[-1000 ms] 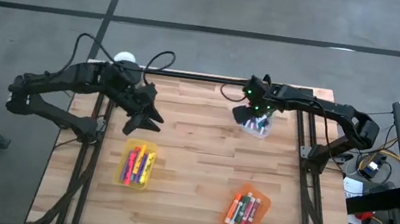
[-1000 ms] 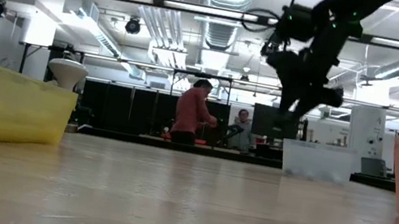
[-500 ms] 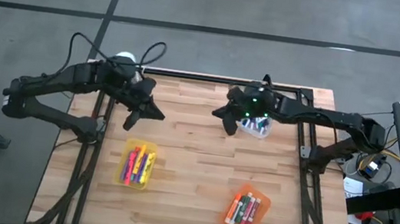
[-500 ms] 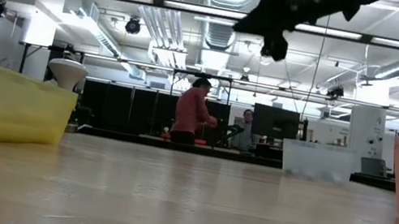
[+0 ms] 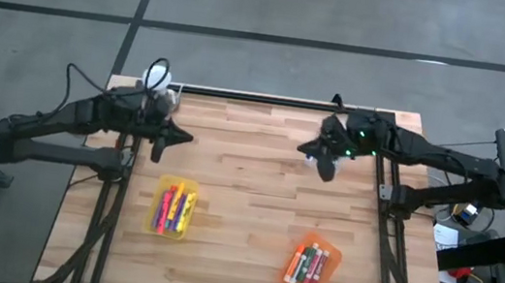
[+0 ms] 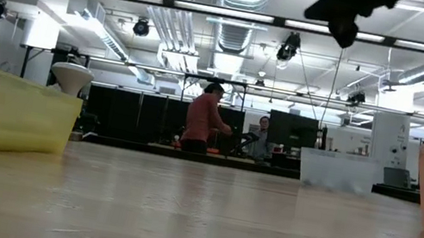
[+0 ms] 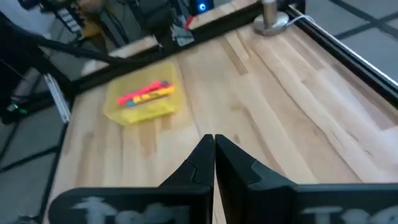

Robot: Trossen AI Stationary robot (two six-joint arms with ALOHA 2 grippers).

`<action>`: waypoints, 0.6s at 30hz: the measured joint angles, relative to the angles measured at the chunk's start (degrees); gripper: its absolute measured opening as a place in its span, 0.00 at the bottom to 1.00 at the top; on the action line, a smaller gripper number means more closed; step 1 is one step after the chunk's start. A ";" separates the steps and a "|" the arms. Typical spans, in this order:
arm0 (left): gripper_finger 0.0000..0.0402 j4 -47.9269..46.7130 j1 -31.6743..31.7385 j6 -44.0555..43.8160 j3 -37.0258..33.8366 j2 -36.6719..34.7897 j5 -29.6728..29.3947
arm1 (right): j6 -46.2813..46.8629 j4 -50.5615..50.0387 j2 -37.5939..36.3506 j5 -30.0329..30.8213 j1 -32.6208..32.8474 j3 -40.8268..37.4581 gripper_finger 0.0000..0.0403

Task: Pick & Place Markers
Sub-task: Return to Home Position

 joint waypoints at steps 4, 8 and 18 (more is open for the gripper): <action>0.02 6.62 -0.70 -3.97 -6.92 -4.06 -1.95 | -3.77 1.92 -6.38 0.98 2.69 -6.29 0.02; 0.02 19.00 -1.47 -1.86 -14.56 -8.28 -0.65 | -5.01 8.36 -13.08 1.30 3.39 -14.17 0.02; 0.02 35.16 -2.01 -1.81 -29.01 -14.94 2.26 | -3.04 13.50 -30.27 -1.18 3.70 -32.65 0.02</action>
